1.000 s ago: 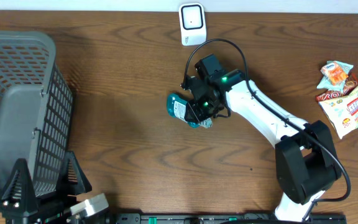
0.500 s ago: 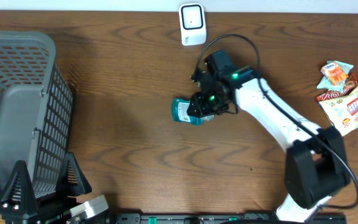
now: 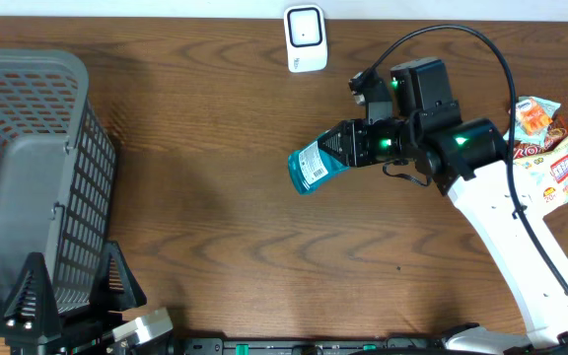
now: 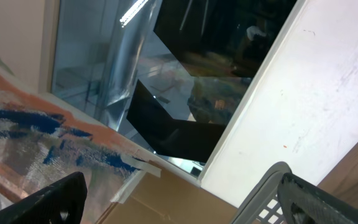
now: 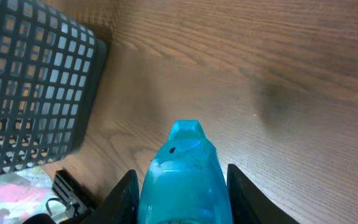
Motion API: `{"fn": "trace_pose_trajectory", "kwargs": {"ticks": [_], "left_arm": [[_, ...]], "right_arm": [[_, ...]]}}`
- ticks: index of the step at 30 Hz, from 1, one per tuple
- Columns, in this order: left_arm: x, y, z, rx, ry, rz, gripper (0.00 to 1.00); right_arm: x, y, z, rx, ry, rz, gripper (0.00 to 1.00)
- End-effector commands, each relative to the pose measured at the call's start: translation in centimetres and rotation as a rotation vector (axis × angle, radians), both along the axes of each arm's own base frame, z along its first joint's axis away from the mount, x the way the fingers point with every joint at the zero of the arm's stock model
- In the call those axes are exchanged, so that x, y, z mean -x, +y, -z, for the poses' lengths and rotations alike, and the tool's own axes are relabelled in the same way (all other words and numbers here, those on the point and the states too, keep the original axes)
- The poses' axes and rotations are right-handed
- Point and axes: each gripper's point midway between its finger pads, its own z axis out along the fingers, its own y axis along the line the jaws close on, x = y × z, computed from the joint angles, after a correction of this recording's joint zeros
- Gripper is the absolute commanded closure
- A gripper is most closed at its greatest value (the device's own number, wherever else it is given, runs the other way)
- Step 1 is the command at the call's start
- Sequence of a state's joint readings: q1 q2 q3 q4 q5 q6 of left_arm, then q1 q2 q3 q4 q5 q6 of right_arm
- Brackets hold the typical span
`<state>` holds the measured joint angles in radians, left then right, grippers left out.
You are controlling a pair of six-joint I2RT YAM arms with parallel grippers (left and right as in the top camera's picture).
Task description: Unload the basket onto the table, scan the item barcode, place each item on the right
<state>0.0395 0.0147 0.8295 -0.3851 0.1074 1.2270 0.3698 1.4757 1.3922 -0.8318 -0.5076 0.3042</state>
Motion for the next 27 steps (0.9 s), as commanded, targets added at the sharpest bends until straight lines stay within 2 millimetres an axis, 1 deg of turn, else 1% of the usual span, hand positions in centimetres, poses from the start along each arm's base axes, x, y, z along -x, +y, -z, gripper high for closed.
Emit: {"fn": "trace_pose_trajectory", "kwargs": {"ticks": [1, 3, 5, 13, 14, 16, 19, 20, 23, 27], "left_arm": [[0.2, -0.2, 0.1, 0.009, -0.008, 0.015, 0.02], [0.2, -0.2, 0.1, 0.009, -0.008, 0.015, 0.02], [0.2, -0.2, 0.1, 0.009, -0.008, 0.015, 0.02], [-0.1, -0.2, 0.8, 0.011, 0.024, 0.015, 0.02], [-0.2, -0.2, 1.1, 0.012, 0.036, 0.015, 0.02], [-0.4, -0.2, 1.8, 0.013, 0.064, 0.015, 0.02], [-0.6, -0.2, 2.7, 0.015, 0.103, 0.015, 0.02], [-0.7, -0.2, 2.8, 0.016, 0.110, 0.015, 0.02], [-0.7, -0.2, 2.9, 0.016, 0.112, 0.015, 0.02], [-0.7, -0.2, 2.9, 0.016, 0.113, 0.015, 0.02]], "right_arm": [[-0.3, -0.2, -0.6, 0.000, -0.010, 0.020, 0.99], [-0.9, -1.4, 0.2, 0.074, -0.018, 0.075, 0.99], [-1.3, -2.3, 0.7, 0.120, -0.024, 0.108, 0.99], [-1.3, -2.2, 0.6, 0.117, -0.027, 0.109, 0.99], [-1.5, -2.5, 0.9, 0.138, -0.033, 0.120, 0.99], [-1.9, -3.4, 1.7, 0.210, -0.052, 0.161, 0.99], [-2.4, -4.7, 3.8, 0.336, -0.062, 0.233, 0.99], [-2.5, -4.9, 4.4, 0.363, -0.063, 0.244, 0.99], [-2.6, -4.7, 6.0, 0.423, -0.059, 0.242, 0.98], [-3.1, -4.6, 7.4, 0.490, -0.061, 0.247, 0.99]]}}
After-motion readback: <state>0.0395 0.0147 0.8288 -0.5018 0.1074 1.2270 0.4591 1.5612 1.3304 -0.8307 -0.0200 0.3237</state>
